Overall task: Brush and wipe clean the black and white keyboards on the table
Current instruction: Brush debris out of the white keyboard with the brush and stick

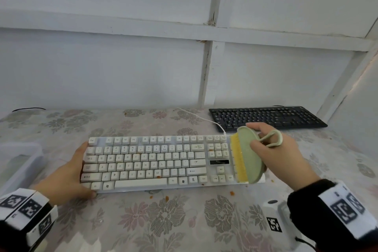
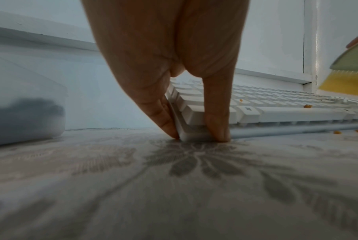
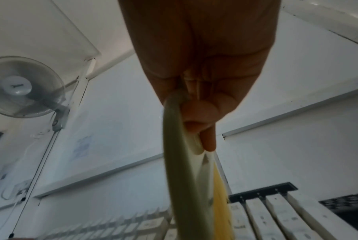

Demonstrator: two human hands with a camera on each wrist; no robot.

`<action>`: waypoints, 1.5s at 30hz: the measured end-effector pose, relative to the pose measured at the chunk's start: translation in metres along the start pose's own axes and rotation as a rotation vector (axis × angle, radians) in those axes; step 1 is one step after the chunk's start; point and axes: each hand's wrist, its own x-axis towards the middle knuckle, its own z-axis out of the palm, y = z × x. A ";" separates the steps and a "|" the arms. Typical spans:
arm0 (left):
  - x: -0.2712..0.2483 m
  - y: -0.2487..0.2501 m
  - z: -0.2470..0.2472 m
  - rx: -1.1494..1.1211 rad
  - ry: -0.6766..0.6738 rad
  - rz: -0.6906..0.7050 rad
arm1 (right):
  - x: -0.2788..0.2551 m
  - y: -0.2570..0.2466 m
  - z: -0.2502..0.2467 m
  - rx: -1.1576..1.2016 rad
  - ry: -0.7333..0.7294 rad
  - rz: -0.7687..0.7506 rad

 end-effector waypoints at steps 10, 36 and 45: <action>0.002 -0.004 -0.001 0.002 -0.013 -0.011 | -0.017 0.021 0.007 -0.077 -0.153 0.052; 0.002 -0.002 0.000 0.000 -0.011 -0.002 | -0.017 0.022 0.015 0.063 -0.157 0.040; 0.001 -0.002 -0.001 -0.014 -0.014 -0.011 | 0.009 -0.001 0.014 0.178 0.022 -0.047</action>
